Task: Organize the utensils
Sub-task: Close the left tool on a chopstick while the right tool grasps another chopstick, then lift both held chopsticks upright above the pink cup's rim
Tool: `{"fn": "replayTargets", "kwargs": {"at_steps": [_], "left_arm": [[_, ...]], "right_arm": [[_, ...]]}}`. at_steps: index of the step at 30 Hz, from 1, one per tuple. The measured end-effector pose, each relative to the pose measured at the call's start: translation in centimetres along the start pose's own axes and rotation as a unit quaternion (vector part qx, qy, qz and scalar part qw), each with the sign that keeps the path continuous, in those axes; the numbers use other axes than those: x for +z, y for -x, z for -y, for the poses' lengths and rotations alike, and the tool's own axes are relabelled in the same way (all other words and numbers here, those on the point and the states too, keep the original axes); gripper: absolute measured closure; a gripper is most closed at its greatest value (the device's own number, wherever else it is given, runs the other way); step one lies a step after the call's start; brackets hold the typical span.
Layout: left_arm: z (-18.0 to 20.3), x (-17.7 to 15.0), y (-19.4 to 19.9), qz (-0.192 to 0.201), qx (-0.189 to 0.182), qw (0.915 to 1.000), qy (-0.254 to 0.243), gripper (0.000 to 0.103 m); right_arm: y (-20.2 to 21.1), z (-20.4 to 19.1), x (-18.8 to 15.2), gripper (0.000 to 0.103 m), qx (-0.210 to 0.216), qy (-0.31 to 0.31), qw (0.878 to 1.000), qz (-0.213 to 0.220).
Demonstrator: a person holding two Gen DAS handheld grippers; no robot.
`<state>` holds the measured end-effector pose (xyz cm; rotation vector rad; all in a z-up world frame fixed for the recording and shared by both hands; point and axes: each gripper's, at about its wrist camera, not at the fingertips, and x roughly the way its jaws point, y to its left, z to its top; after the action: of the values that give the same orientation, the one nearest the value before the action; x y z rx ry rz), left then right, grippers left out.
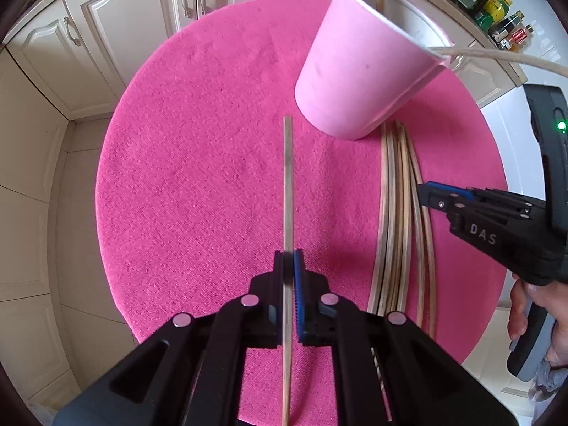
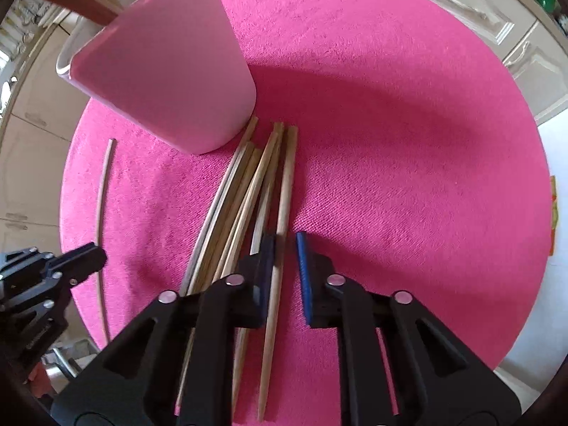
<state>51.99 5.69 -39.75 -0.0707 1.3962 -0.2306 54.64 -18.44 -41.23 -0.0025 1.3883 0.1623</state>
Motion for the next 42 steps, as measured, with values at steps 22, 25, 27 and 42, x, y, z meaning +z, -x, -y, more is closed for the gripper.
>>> {"fn": "replayTargets", "kwargs": {"at_steps": [22, 25, 27, 42], "left_arm": [[0.9, 0.6, 11.8, 0.210, -0.057, 0.9760, 0.008, 0.098], [1.9, 1.4, 14.0, 0.258, -0.066, 0.9637, 0.008, 0.098], [2.1, 2.0, 15.5, 0.294, -0.071, 0.9531, 0.008, 0.098], [5.5, 7.4, 20.0, 0.441, -0.078, 0.8943, -0.003, 0.098]], "right_arm": [[8.9, 7.2, -1.5, 0.097, 0.138, -0.087, 0.978, 0.132], [10.8, 7.8, 0.2, 0.097, 0.141, -0.083, 0.973, 0.163], [12.3, 8.1, 0.7, 0.097, 0.143, -0.077, 0.968, 0.189], [20.8, 6.6, 7.2, 0.097, 0.182, -0.030, 0.925, 0.333]]}}
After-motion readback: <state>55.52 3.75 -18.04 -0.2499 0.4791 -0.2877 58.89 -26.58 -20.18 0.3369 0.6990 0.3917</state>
